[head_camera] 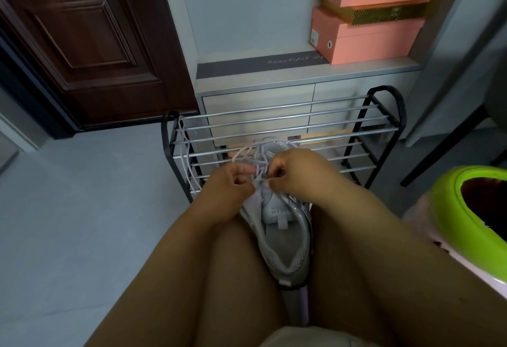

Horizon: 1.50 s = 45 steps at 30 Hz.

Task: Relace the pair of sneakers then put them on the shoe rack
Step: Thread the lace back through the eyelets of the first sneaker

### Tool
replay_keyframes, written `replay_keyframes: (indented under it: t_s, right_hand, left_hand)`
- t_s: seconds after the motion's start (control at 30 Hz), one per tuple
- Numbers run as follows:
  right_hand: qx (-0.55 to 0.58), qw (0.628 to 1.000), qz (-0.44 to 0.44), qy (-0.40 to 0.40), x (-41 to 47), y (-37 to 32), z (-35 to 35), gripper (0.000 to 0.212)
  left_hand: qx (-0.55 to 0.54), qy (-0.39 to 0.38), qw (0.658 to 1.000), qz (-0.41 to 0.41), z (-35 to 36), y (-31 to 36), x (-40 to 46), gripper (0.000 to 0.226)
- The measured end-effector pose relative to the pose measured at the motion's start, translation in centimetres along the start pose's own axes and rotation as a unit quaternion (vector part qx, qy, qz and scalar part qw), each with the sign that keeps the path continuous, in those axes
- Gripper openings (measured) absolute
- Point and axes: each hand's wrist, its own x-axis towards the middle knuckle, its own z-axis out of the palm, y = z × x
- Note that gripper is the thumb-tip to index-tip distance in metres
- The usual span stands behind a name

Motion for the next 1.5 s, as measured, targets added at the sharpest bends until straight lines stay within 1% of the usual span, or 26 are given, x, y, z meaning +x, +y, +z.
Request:
replay_keyframes:
  t_s: [0.07, 0.1, 0.17, 0.2, 0.23, 0.3, 0.37, 0.43, 0.5, 0.57, 0.67, 0.73, 0.77, 0.83, 0.9, 0.97, 1.0, 1.07, 1.13, 1.2, 1.27, 1.3, 1.33, 1.4, 1.43, 1.5]
  right_hand:
    - [-0.026, 1.000, -0.002, -0.011, 0.3, -0.4, 0.3, 0.006]
    - [-0.006, 1.000, -0.011, -0.019, 0.2, -0.4, 0.3, 0.007]
    - [0.095, 0.994, -0.042, -0.044, -0.2, 0.0, -0.5, 0.005]
    - [0.160, 0.983, -0.064, -0.059, -0.6, 0.2, -1.1, 0.005]
    - [0.228, 0.966, -0.089, -0.080, -1.1, 0.5, -1.8, 0.008]
    - [0.347, 0.918, -0.138, -0.133, -1.8, 1.2, -3.0, 0.011]
    - [0.408, 0.870, -0.184, -0.206, -2.2, 1.5, -3.8, 0.012]
    - [0.411, 0.834, -0.236, -0.281, -2.3, 1.4, -3.7, 0.009]
    - [0.400, 0.803, -0.292, -0.332, -2.3, 0.8, -3.4, 0.006]
    - [0.420, 0.754, -0.344, -0.370, -2.4, 0.1, -3.2, 0.006]
    - [0.458, 0.679, -0.410, -0.402, -2.5, -0.7, -2.9, 0.021]
    - [0.476, 0.659, -0.411, -0.413, -2.4, -0.6, -2.8, 0.027]
    - [0.484, 0.659, -0.401, -0.413, -2.3, -0.3, -2.8, 0.028]
    - [0.501, 0.677, -0.363, -0.398, -2.2, 0.9, -2.9, 0.026]
    - [0.519, 0.703, -0.313, -0.372, -2.2, 2.4, -3.2, 0.017]
    - [0.520, 0.737, -0.259, -0.346, -2.1, 3.7, -3.5, 0.011]
    - [0.505, 0.764, -0.230, -0.329, -2.1, 4.1, -3.8, 0.010]
    - [0.447, 0.839, -0.153, -0.271, -2.2, 4.3, -4.1, 0.018]
    - [0.373, 0.909, -0.068, -0.174, -2.0, 4.2, -3.8, 0.025]
    - [0.311, 0.948, -0.028, -0.064, -1.3, 3.5, -3.1, 0.023]
    - [0.270, 0.962, -0.034, 0.008, -0.6, 2.3, -2.1, 0.015]
    - [0.249, 0.968, -0.040, 0.023, -0.3, 1.8, -1.6, 0.016]
    - [0.223, 0.973, -0.050, 0.027, -0.1, 1.4, -1.2, 0.018]
    - [0.174, 0.981, -0.079, 0.027, 0.1, 0.8, -0.9, 0.011]
    - [0.170, 0.982, -0.084, 0.023, 0.2, 0.7, -0.8, 0.008]
    - [0.248, 0.967, -0.056, 0.011, 0.3, 1.1, -1.0, 0.014]
  left_hand:
    - [-0.003, -0.007, 1.000, -0.006, 0.0, 0.1, -0.1, 0.018]
    - [-0.009, -0.011, 1.000, -0.010, 0.0, 0.1, -0.1, 0.018]
    - [-0.023, -0.014, 0.999, -0.019, -0.1, 0.0, 0.0, 0.020]
    - [-0.030, -0.016, 0.999, -0.021, -0.1, 0.1, -0.1, 0.021]
    - [-0.037, -0.017, 0.999, -0.025, -0.1, 0.3, -0.1, 0.021]
    - [-0.052, -0.018, 0.998, -0.042, -0.1, 0.5, -0.1, 0.020]
    - [-0.077, -0.029, 0.995, -0.062, -0.2, 0.7, 0.0, 0.018]
    - [-0.111, -0.033, 0.990, -0.078, -0.2, 1.0, 0.1, 0.022]
    - [-0.139, -0.021, 0.986, -0.093, 0.0, 1.3, 0.2, 0.030]
    - [-0.129, -0.013, 0.987, -0.092, 0.1, 1.5, 0.2, 0.030]
    - [-0.089, -0.013, 0.993, -0.082, 0.0, 1.5, 0.0, 0.028]
    - [-0.102, -0.008, 0.991, -0.082, 0.0, 1.3, 0.1, 0.028]
    - [-0.126, -0.003, 0.988, -0.085, 0.0, 1.2, 0.1, 0.025]
    - [-0.213, 0.002, 0.973, -0.094, -0.3, 1.0, 0.3, 0.020]
    - [-0.284, -0.004, 0.954, -0.092, -0.8, 0.7, 0.4, 0.019]
    - [-0.318, -0.014, 0.945, -0.074, -1.2, 0.3, 0.2, 0.018]
    - [-0.328, -0.018, 0.943, -0.061, -1.3, 0.3, 0.1, 0.017]
    - [-0.334, -0.025, 0.942, -0.033, -1.2, 0.1, 0.1, 0.017]
    - [-0.335, -0.018, 0.942, -0.017, -0.9, 0.0, 0.2, 0.018]
    - [-0.334, -0.012, 0.943, -0.010, -0.6, 0.1, 0.4, 0.021]
    - [-0.317, -0.018, 0.948, 0.004, -0.3, 0.4, 0.4, 0.022]
    - [-0.308, -0.023, 0.951, 0.013, -0.1, 0.5, 0.3, 0.021]
    - [-0.301, -0.026, 0.953, 0.020, -0.1, 0.6, 0.2, 0.021]
    - [-0.301, -0.025, 0.953, 0.022, -0.2, 0.5, 0.2, 0.020]
    - [-0.314, -0.025, 0.949, 0.016, -0.3, 0.5, 0.2, 0.022]
    - [-0.363, -0.030, 0.931, 0.000, -0.6, 0.4, 0.3, 0.025]
